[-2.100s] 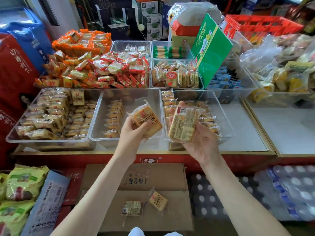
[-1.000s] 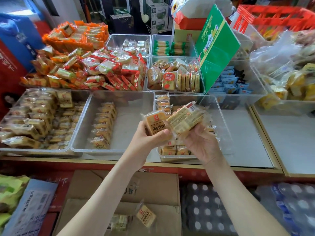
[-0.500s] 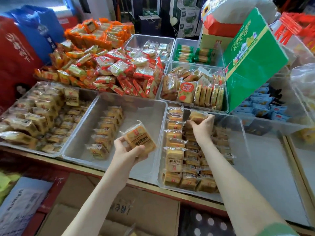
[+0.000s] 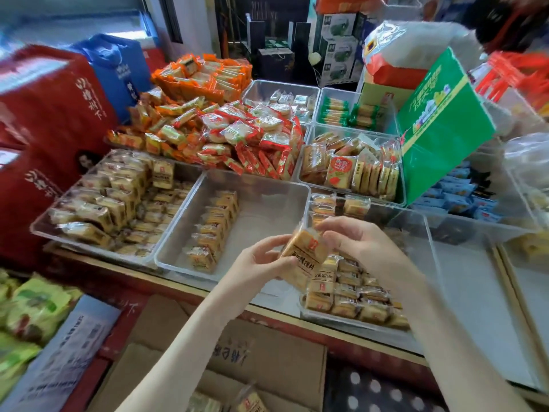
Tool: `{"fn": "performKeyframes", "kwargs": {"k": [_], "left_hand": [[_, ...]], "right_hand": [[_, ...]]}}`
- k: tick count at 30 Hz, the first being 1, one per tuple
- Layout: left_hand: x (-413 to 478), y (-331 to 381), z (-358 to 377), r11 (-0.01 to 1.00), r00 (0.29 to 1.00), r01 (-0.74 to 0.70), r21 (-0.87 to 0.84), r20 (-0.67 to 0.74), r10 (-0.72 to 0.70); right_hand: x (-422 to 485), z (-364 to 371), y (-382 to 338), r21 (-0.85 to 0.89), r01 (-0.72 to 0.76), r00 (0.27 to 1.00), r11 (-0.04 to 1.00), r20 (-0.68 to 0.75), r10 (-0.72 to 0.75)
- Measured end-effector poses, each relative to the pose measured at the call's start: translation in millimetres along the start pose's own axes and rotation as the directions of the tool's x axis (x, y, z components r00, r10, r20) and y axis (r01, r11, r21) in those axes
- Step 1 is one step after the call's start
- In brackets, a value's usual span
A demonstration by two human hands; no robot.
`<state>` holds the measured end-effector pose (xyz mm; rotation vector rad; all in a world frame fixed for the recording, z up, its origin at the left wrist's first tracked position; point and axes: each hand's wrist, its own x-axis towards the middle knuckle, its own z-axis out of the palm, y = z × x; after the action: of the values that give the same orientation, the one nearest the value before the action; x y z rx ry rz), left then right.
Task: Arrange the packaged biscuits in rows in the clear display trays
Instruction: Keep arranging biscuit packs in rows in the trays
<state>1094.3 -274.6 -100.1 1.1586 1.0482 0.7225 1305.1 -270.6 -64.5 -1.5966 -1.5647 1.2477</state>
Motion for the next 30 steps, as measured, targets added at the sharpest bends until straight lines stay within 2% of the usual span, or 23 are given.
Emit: {"fn": "performKeyframes", "kwargs": {"k": [2, 4, 8, 11, 13, 18, 25, 28, 30], "left_hand": [[-5, 13, -3, 0.999, 0.999, -0.032, 0.014, 0.025, 0.032], [-11, 23, -10, 0.999, 0.999, -0.051, -0.005, -0.009, 0.051], [-28, 29, -32, 0.972, 0.994, -0.086, -0.218, -0.078, 0.071], [-43, 26, -46, 0.961, 0.992, -0.109, -0.254, -0.086, 0.090], [-52, 24, -57, 0.965, 0.988, -0.074, -0.251, -0.148, 0.037], [-74, 20, -87, 0.990, 0.979, 0.002, -0.140, -0.202, -0.031], [-91, 16, -107, 0.997, 0.937, -0.071, -0.039, -0.345, 0.054], [-96, 15, -106, 0.987, 0.914, -0.082, 0.142, -0.385, 0.131], [-102, 17, -101, 0.952, 0.903, -0.096, 0.290, -0.378, 0.206]], "right_hand": [[-18, 12, -10, 0.045, -0.009, 0.999, 0.999, -0.050, 0.011], [-31, 22, -19, 0.121, -0.016, 0.990, 0.992, -0.138, 0.032], [-47, 52, -37, 0.335, -0.013, 0.937, 0.942, -0.326, 0.129], [-51, 83, -48, 0.460, -0.013, 0.898, 0.888, -0.386, 0.213], [-53, 102, -54, 0.508, 0.007, 0.879, 0.861, -0.413, 0.237], [-58, 139, -62, 0.512, 0.047, 0.863, 0.858, -0.453, 0.223], [-63, 171, -73, 0.546, 0.112, 0.802, 0.830, -0.543, 0.248], [-63, 183, -78, 0.504, 0.109, 0.760, 0.857, -0.598, 0.255], [-64, 187, -81, 0.396, 0.119, 0.714, 0.911, -0.671, 0.199]]}}
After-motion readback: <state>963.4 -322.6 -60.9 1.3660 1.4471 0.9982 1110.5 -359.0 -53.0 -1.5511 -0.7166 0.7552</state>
